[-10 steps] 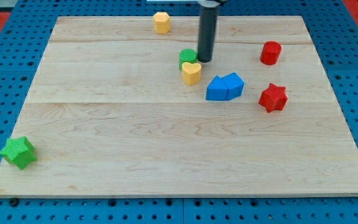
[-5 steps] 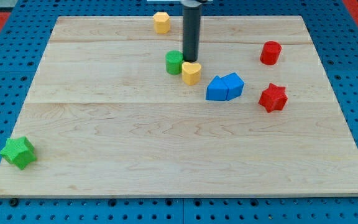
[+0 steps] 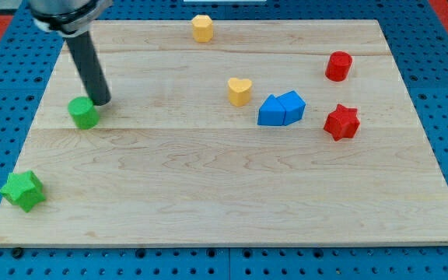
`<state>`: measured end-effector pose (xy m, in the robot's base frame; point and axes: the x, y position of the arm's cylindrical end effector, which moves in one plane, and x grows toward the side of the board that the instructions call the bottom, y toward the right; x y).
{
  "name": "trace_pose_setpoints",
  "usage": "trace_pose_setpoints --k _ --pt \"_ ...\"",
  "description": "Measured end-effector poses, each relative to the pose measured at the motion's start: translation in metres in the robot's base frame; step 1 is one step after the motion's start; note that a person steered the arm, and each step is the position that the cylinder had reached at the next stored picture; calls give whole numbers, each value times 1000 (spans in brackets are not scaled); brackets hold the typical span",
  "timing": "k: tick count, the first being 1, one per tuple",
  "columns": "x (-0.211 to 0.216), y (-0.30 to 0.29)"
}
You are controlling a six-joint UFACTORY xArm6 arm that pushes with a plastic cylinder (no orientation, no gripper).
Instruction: Push the green circle into the green star
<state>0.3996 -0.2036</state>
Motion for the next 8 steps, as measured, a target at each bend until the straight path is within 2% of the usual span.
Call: trace_pose_setpoints --k 1,3,4,5,6,7,8 --pt "24 -3" --pt "9 -29" --pt "33 -26" --pt "76 -30" --pt "95 -30" --pt "67 -5" --pt "4 63"
